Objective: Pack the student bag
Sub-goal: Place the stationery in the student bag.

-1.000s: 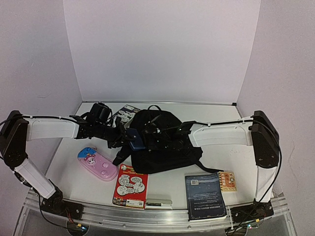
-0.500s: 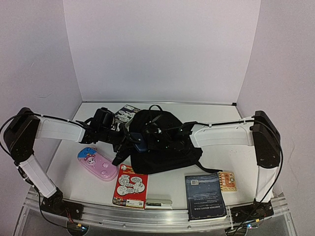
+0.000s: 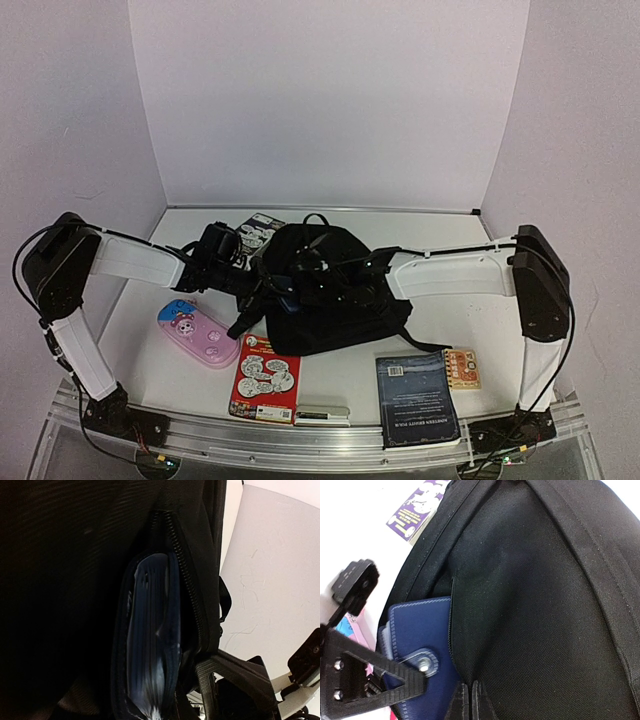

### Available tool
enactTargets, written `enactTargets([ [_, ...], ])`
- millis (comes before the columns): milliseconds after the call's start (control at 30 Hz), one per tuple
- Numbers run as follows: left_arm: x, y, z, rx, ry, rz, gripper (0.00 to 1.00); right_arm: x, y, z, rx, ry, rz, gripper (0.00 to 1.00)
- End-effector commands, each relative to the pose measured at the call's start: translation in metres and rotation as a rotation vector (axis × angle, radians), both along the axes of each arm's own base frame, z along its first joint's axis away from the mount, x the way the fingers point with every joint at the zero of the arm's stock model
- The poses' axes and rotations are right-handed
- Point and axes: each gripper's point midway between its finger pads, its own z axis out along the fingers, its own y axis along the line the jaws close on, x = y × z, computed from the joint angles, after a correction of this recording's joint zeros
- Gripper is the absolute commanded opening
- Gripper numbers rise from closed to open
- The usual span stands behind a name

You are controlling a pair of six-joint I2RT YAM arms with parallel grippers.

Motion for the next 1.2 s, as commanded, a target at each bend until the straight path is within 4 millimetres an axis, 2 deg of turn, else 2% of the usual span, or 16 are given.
enactTargets([
  [0, 0.0, -0.025, 0.016, -0.064, -0.063, -0.114, 0.0, 0.003, 0.03, 0.064, 0.217, -0.09, 0.056, 0.0],
  [167, 0.018, -0.036, 0.028, -0.116, -0.152, -0.108, 0.0, -0.001, 0.034, 0.06, 0.238, -0.07, 0.083, 0.0],
  [300, 0.027, -0.042, 0.023, -0.12, -0.194, -0.112, 0.0, -0.004, 0.038, 0.058, 0.254, -0.055, 0.099, 0.0],
  [400, 0.031, -0.039, 0.016, -0.054, -0.219, -0.119, 0.04, -0.003, 0.034, 0.059, 0.25, -0.063, 0.083, 0.0],
  [500, 0.035, -0.027, 0.016, 0.044, -0.264, -0.101, 0.12, -0.001, 0.029, 0.059, 0.241, -0.075, 0.062, 0.0],
  [667, 0.031, -0.006, 0.016, 0.165, -0.296, -0.086, 0.32, 0.001, 0.024, 0.058, 0.228, -0.083, 0.045, 0.0],
  [800, 0.026, 0.008, 0.016, 0.218, -0.303, -0.065, 0.46, 0.001, 0.023, 0.056, 0.221, -0.083, 0.04, 0.0],
  [867, 0.024, 0.011, 0.017, 0.223, -0.304, -0.056, 0.5, 0.001, 0.023, 0.055, 0.219, -0.084, 0.04, 0.0],
  [967, 0.021, 0.013, 0.017, 0.215, -0.297, -0.052, 0.49, 0.001, 0.024, 0.054, 0.214, -0.083, 0.042, 0.0],
  [1167, 0.021, 0.008, 0.009, 0.199, -0.28, -0.061, 0.39, 0.001, 0.024, 0.052, 0.211, -0.079, 0.043, 0.0],
])
